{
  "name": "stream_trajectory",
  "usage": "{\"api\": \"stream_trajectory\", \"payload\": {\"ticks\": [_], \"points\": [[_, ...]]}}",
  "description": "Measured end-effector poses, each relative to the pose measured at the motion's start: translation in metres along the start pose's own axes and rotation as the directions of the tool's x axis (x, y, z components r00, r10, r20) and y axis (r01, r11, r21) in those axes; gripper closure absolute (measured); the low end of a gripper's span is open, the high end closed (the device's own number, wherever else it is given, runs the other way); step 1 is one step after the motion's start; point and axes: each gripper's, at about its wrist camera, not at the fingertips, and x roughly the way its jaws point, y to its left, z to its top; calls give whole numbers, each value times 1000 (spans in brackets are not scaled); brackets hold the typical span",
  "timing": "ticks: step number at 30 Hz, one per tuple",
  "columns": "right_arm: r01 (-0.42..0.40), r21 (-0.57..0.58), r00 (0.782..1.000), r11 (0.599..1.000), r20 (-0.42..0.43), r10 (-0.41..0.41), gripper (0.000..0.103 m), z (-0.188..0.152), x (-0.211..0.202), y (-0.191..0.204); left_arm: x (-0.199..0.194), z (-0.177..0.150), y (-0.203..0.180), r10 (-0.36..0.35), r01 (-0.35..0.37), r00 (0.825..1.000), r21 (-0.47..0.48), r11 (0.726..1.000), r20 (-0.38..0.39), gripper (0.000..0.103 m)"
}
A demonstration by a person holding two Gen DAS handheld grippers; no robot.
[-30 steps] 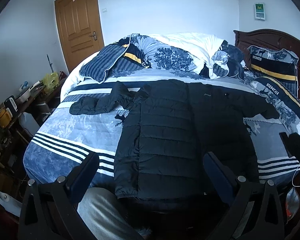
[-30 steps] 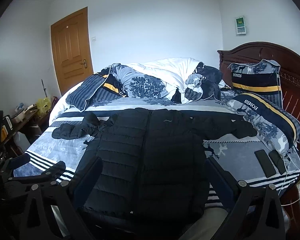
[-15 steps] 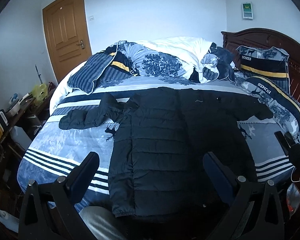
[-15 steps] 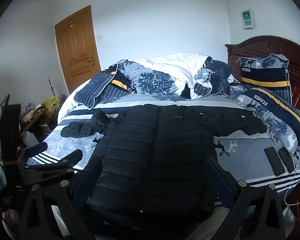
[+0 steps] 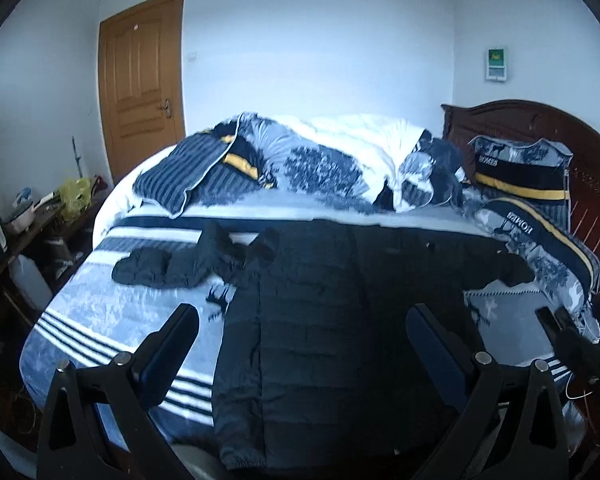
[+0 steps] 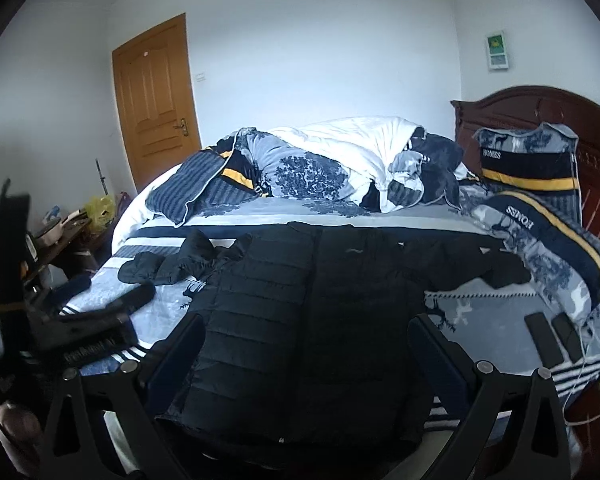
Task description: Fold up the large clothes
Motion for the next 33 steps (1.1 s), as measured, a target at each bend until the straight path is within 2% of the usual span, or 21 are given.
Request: {"api": "stream_trajectory", "payload": {"ticks": [2, 7, 10, 14, 21, 29, 33], "points": [[-7, 9, 1000, 1000, -4, 7, 0, 5, 1, -1, 0, 8, -1, 17, -17, 1000, 1, 1000, -1, 0], [19, 4, 1000, 1000, -23, -19, 0, 12, 4, -6, 4, 21, -4, -38, 37, 999, -16, 999, -20, 0], [30, -6, 999, 1000, -29, -30, 0, 14, 3, -10, 6, 24, -14, -46, 46, 999, 20, 999, -11, 0], [40, -20, 999, 999, -26, -40, 0, 15, 1, -16, 9, 21, -31, -5, 5, 1000, 69, 998, -8, 0], [3, 23, 1000, 1000, -3, -3, 0, 11, 1, -29, 6, 17, -40, 90, -90, 996, 73, 993, 6, 0], [-58, 31, 998, 998, -3, 58, 0, 16, -7, -34, -4, 16, -46, 103, -106, 994, 105, 989, 33, 0], [-42, 36, 999, 998, 8, 42, 0, 22, -9, -39, -10, 15, -47, 89, -93, 995, 102, 990, 37, 0]]}}
